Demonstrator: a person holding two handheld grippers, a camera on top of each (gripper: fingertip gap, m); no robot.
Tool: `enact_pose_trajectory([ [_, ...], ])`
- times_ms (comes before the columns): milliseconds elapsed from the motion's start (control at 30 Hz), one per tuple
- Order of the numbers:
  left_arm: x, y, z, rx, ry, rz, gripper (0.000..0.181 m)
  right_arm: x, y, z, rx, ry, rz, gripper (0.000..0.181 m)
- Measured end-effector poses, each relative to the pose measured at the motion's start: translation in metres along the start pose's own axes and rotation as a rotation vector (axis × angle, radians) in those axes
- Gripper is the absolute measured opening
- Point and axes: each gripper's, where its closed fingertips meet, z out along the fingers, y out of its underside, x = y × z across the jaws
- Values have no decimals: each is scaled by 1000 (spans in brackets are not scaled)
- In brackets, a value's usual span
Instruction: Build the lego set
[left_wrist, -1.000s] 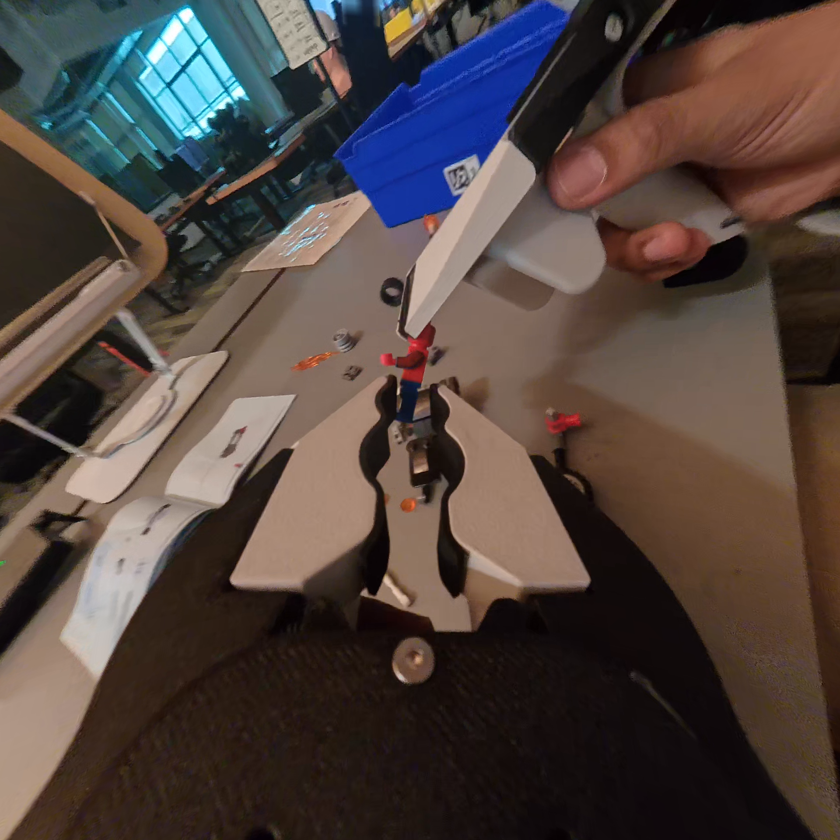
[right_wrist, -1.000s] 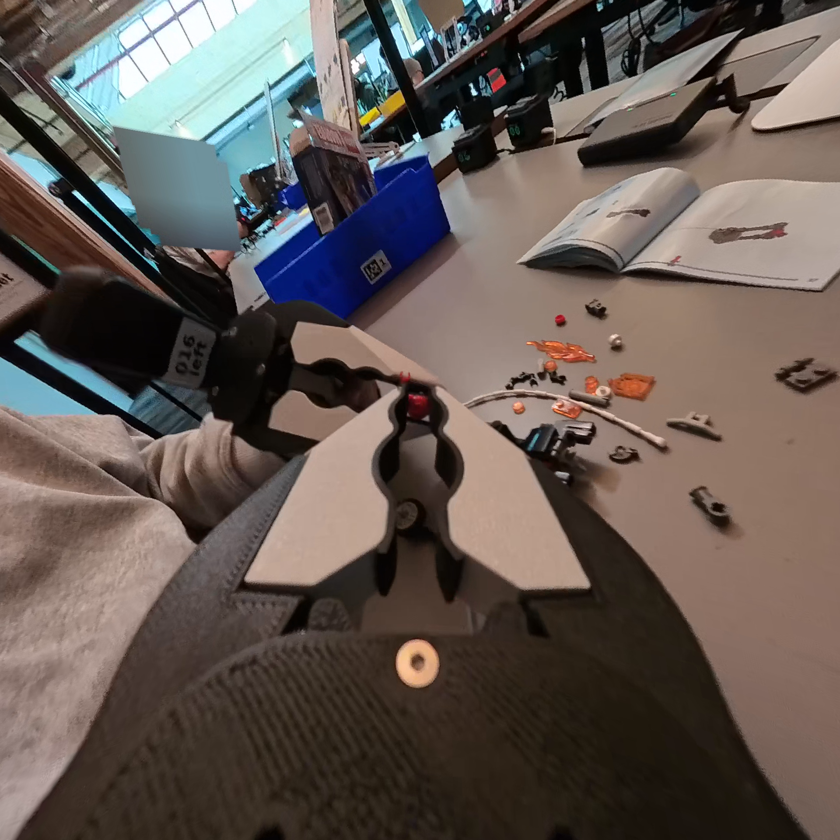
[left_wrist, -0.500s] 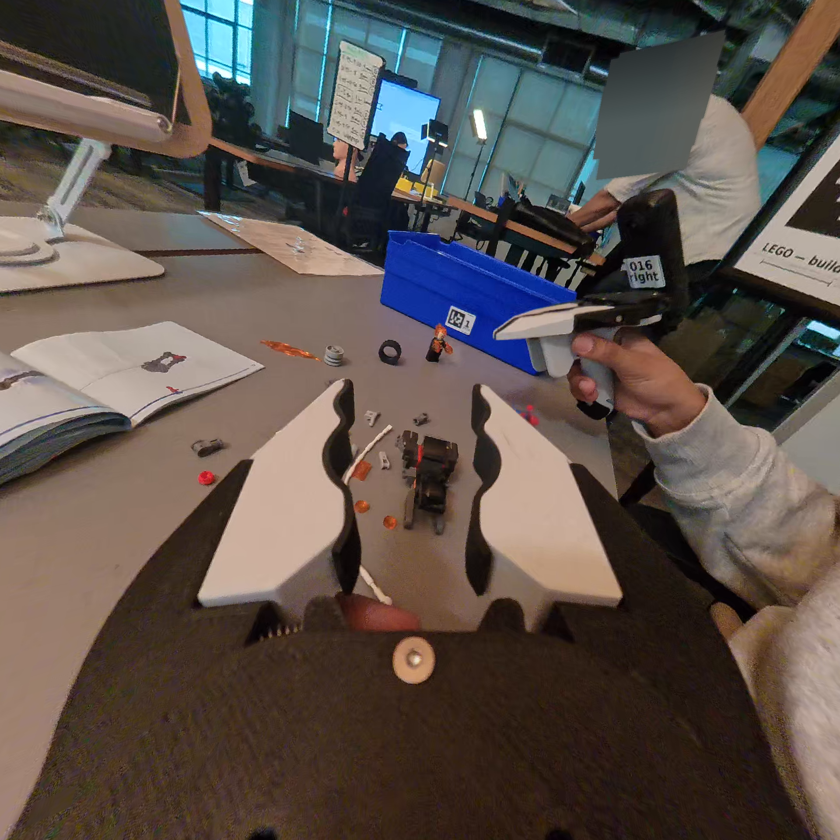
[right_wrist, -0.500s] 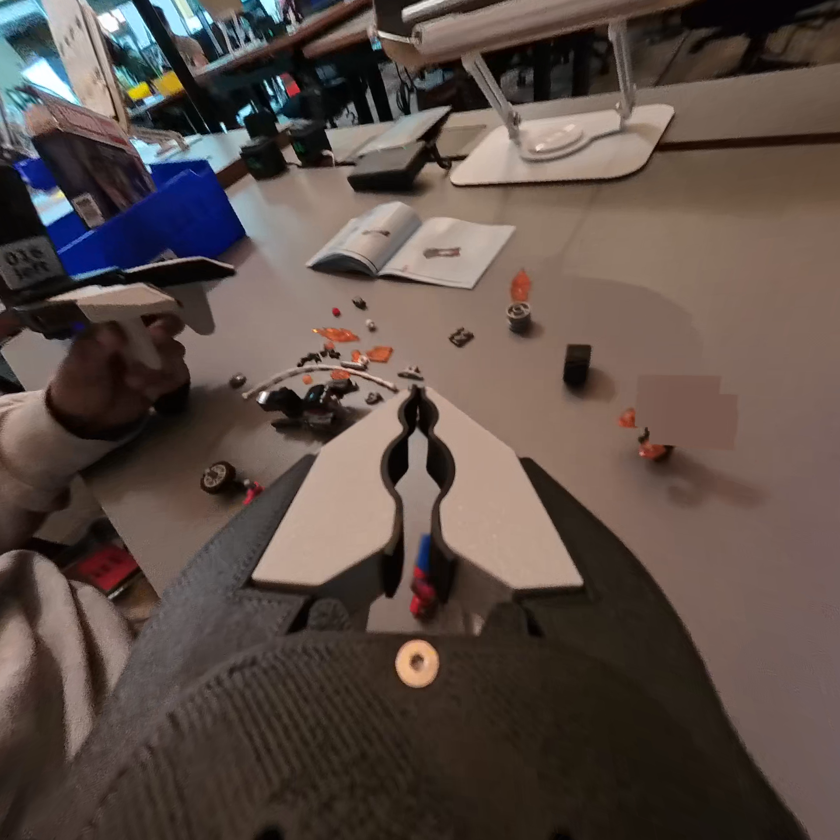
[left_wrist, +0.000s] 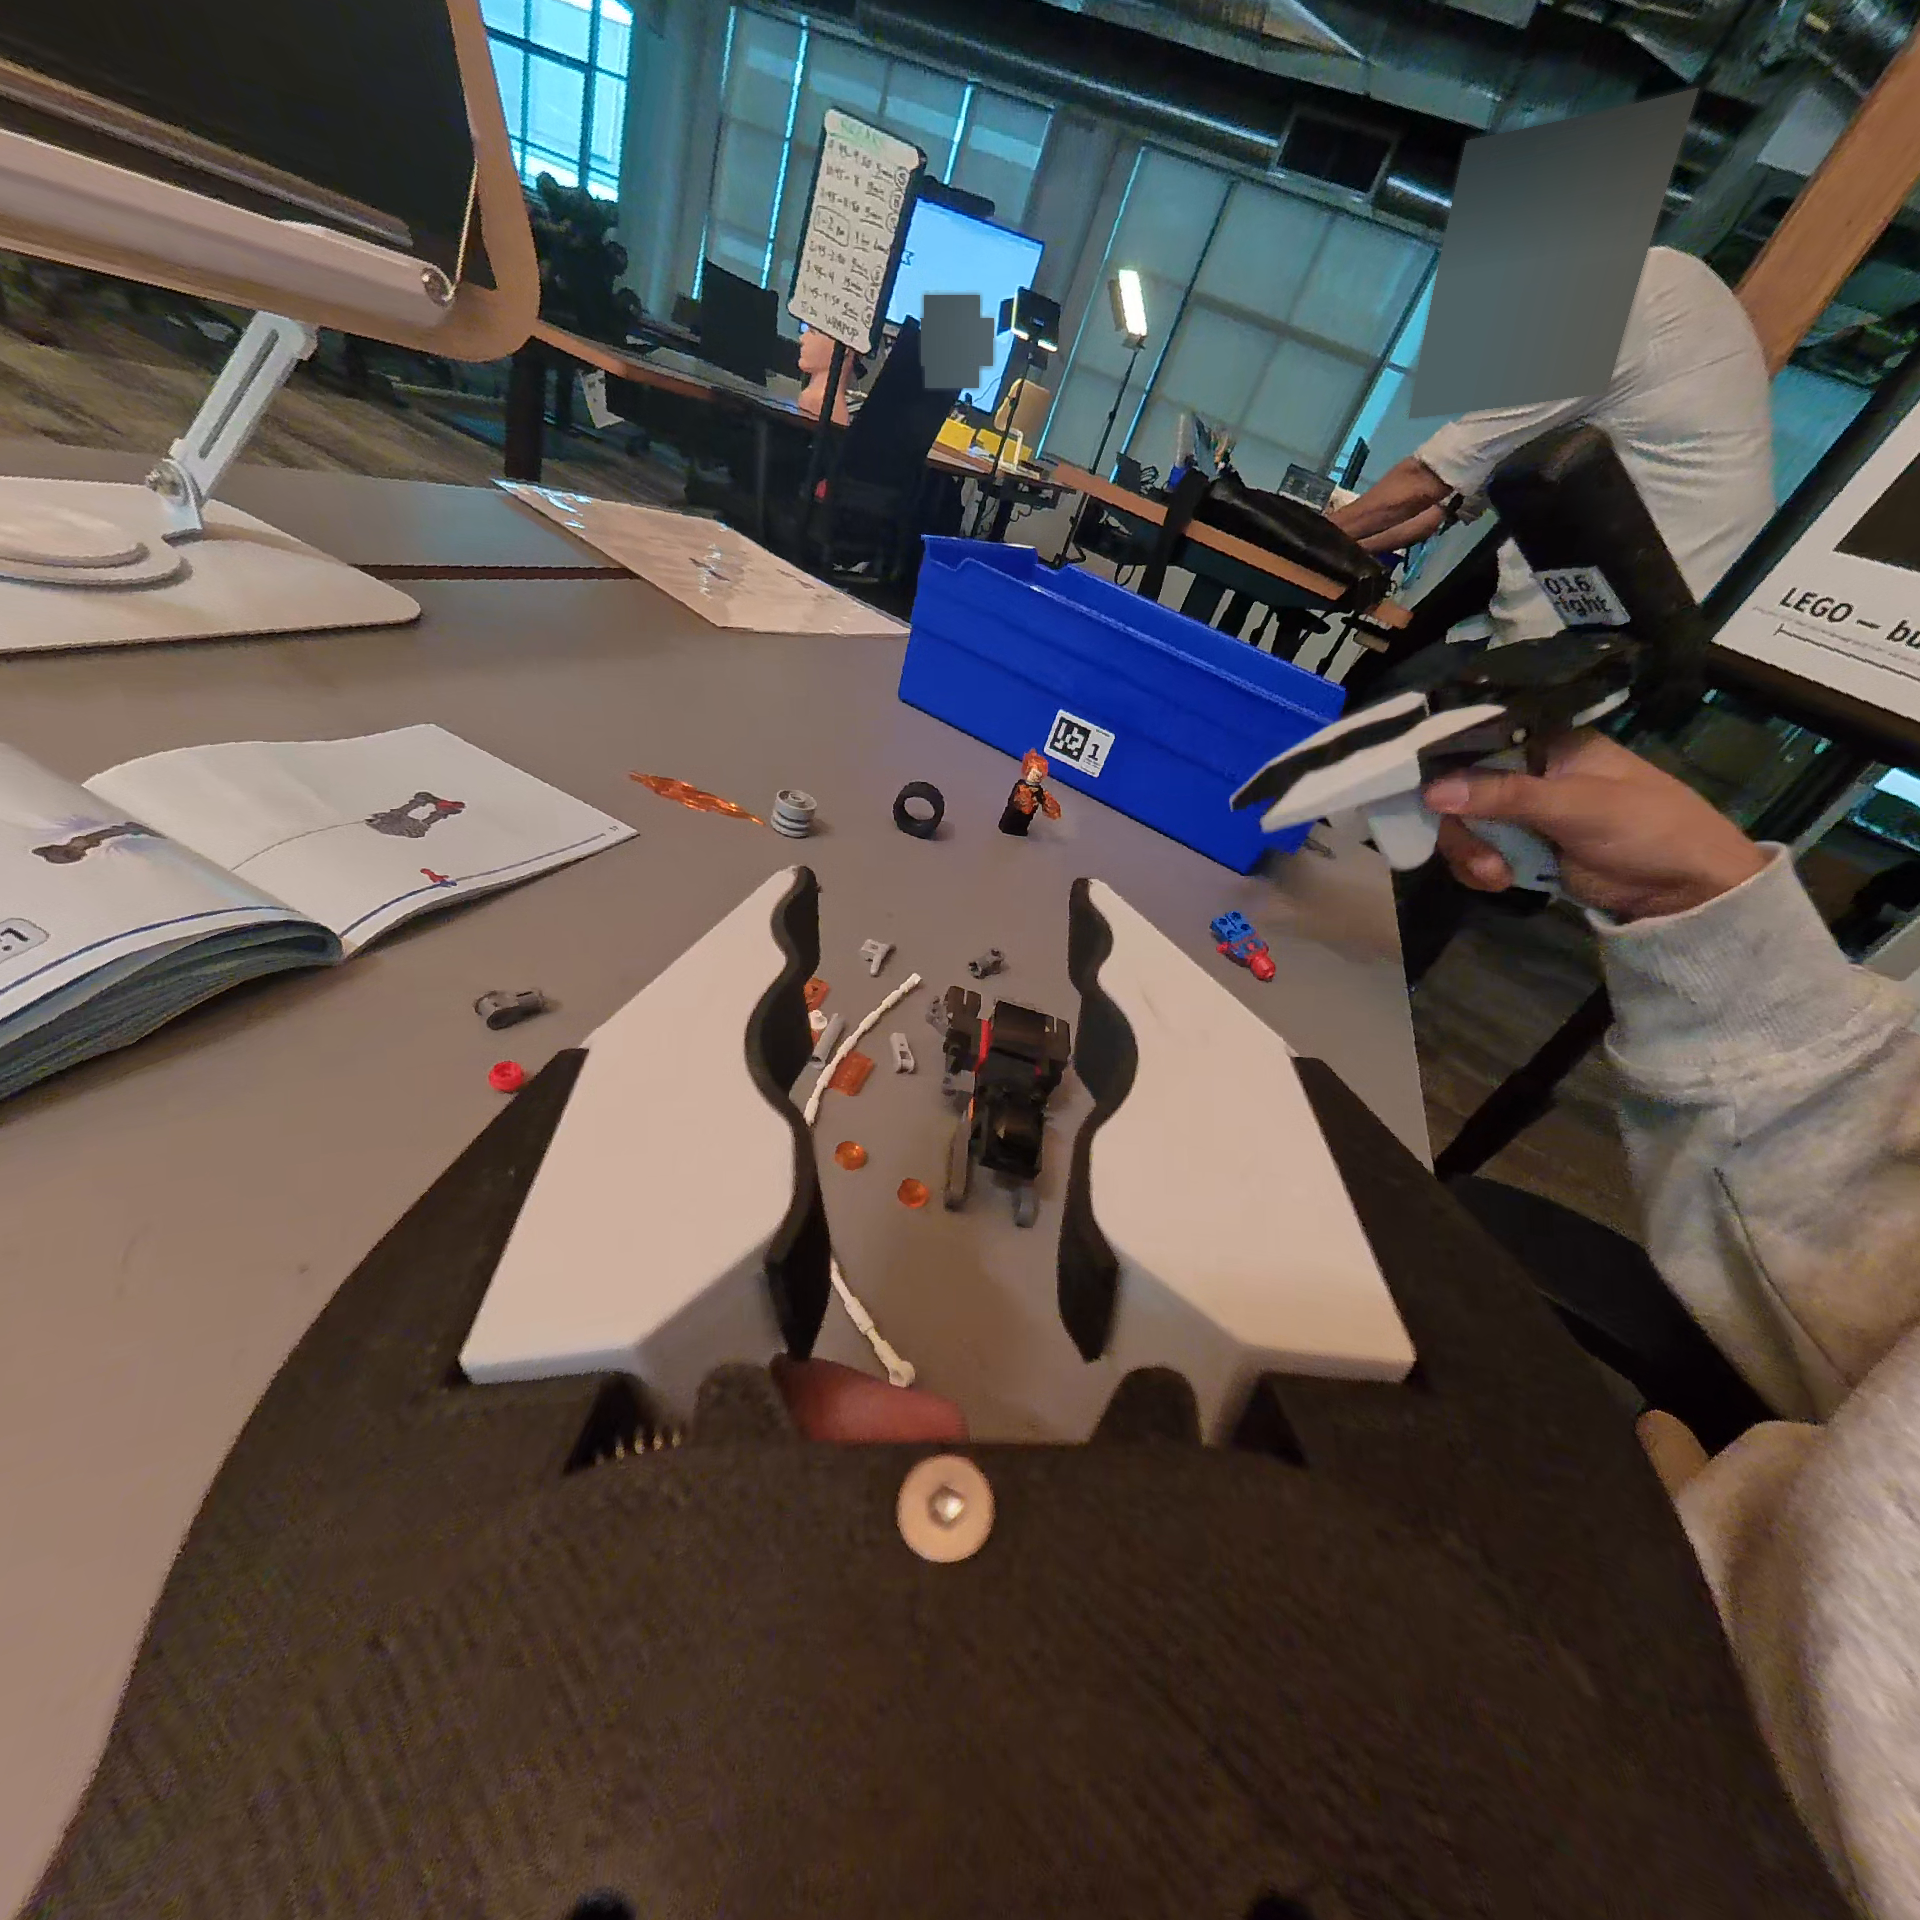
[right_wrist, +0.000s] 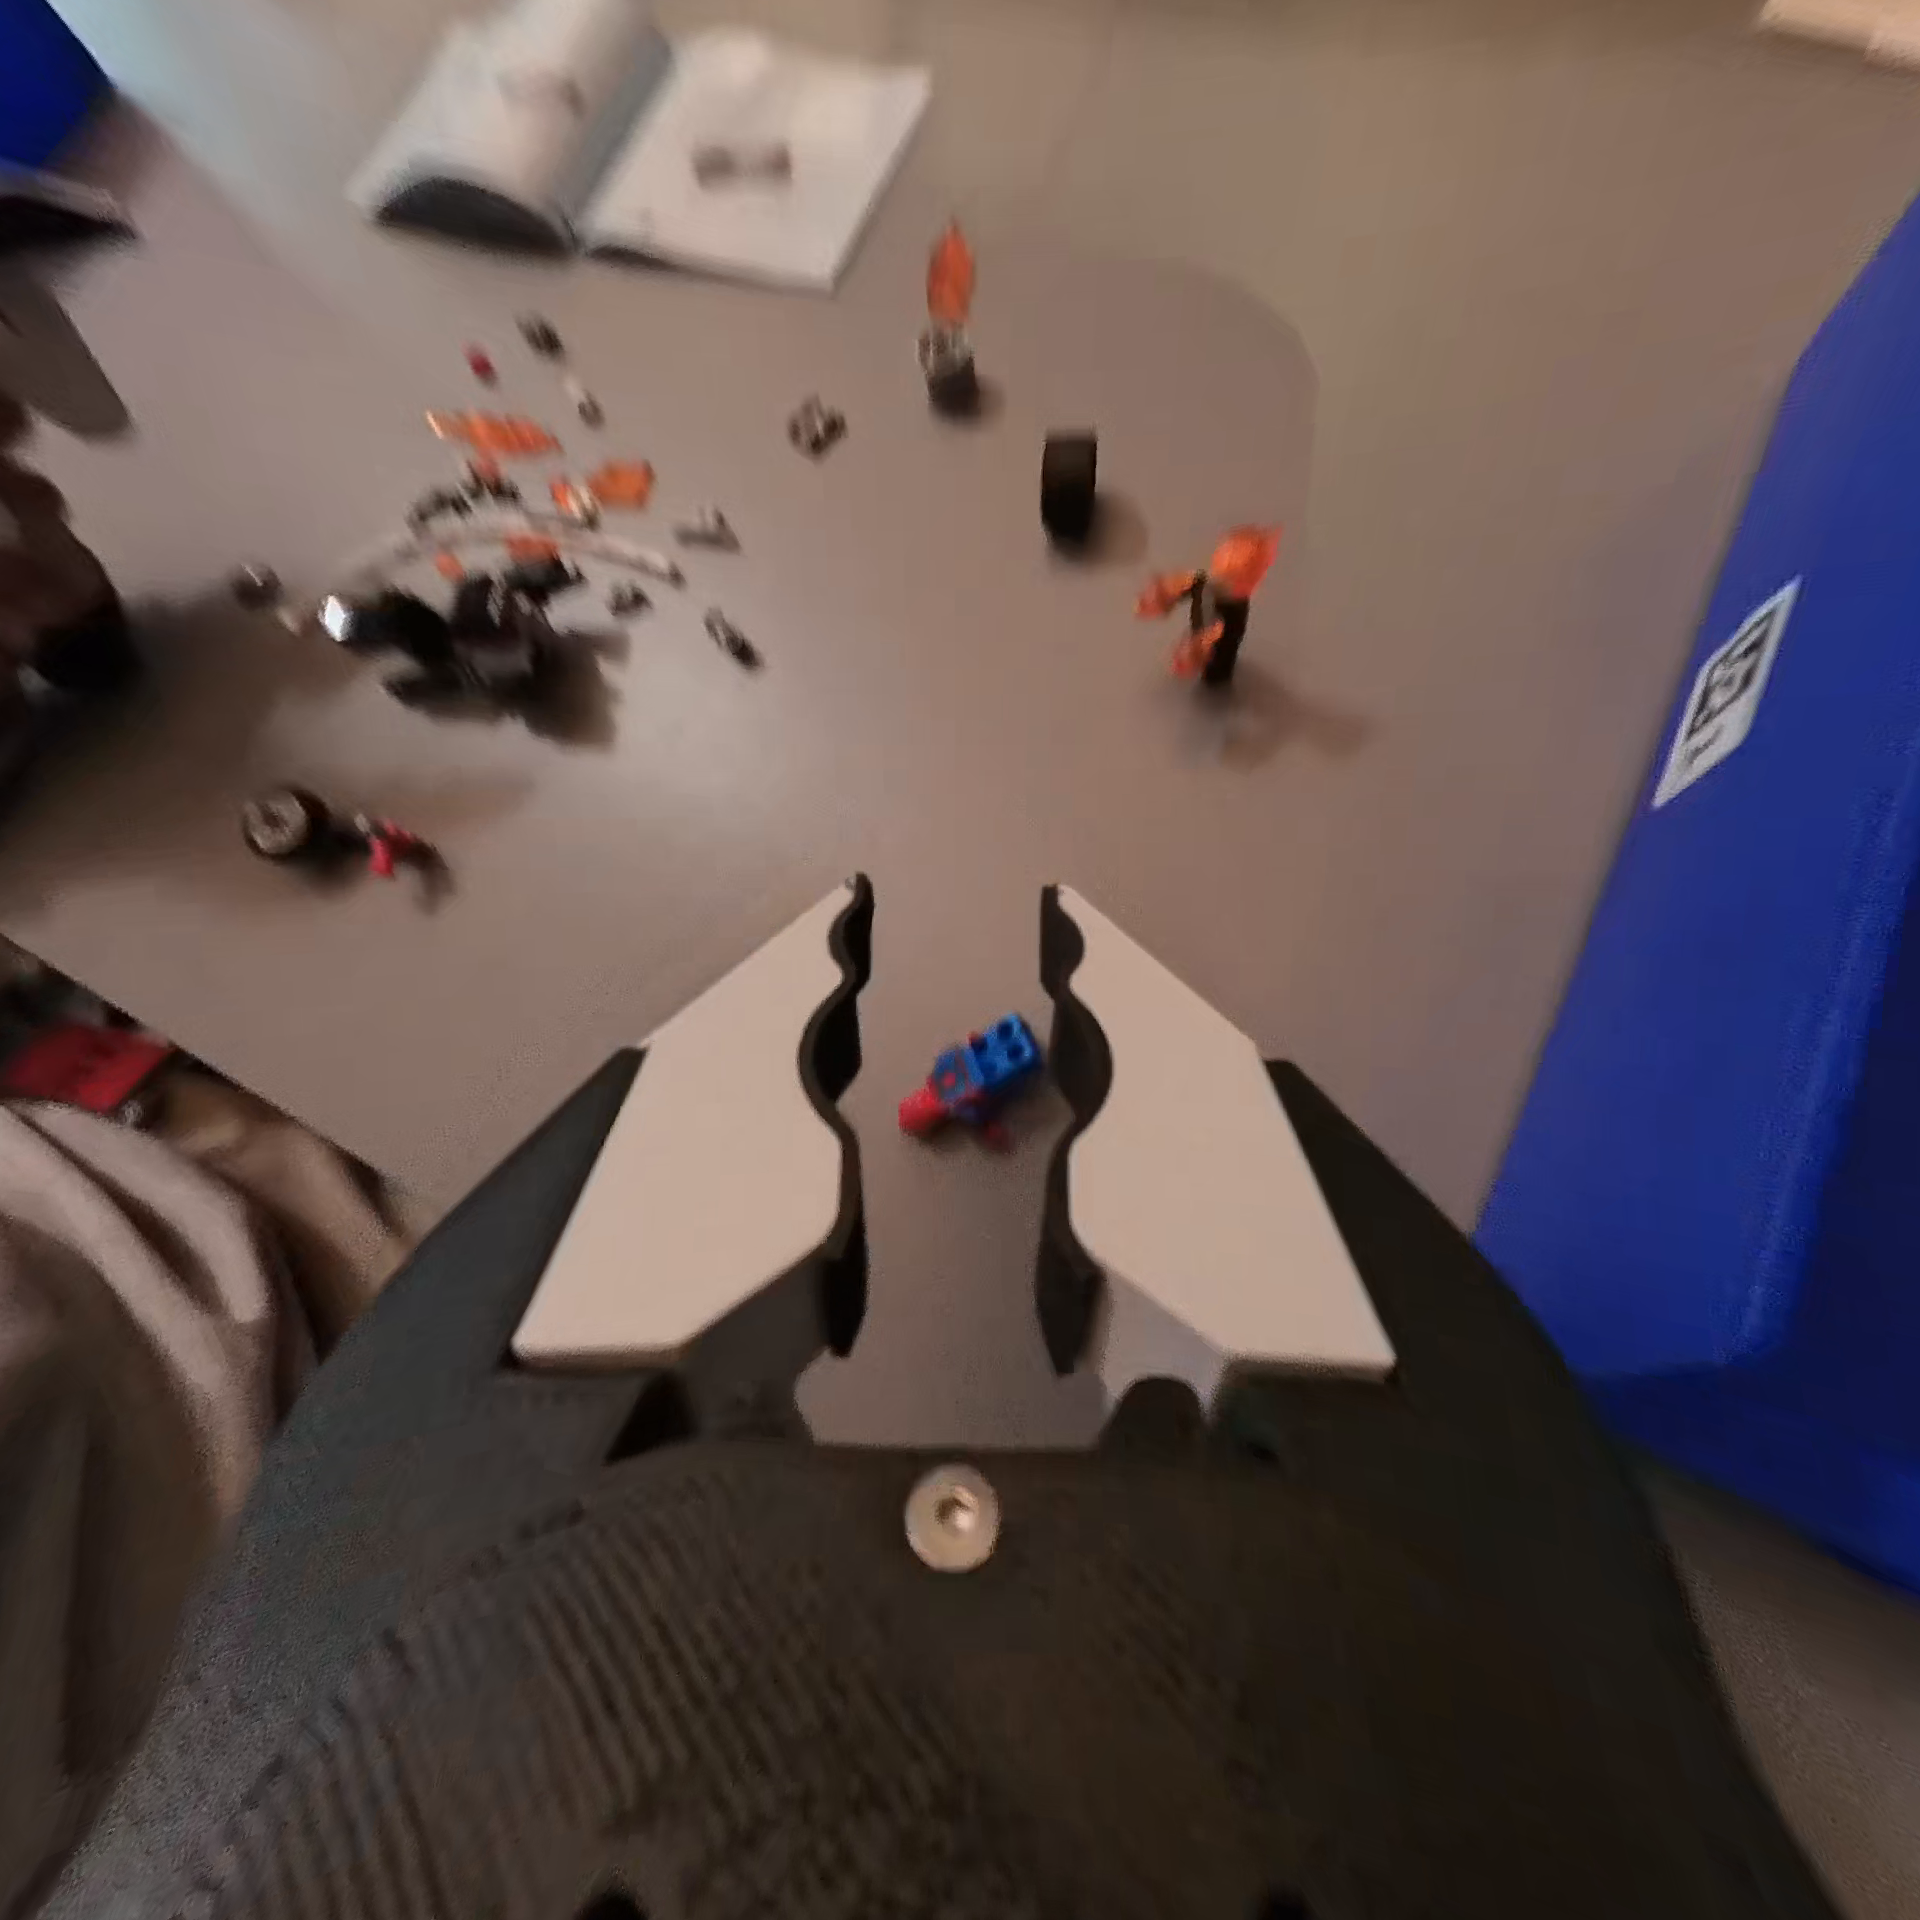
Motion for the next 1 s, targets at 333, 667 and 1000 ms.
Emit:
enact_pose_trajectory([
  [333, 2, 1, 0, -7, 0, 16, 46, 8, 66, 23, -394, 93, -51, 52],
  [667, 9, 1, 1, -9, 31, 39, 47, -17, 36, 36, -267, 28, -118, 14],
  [1000, 65, 25, 11, -131, 338, 50, 47, -129, -14, 61, 52, -189, -596, 8],
])
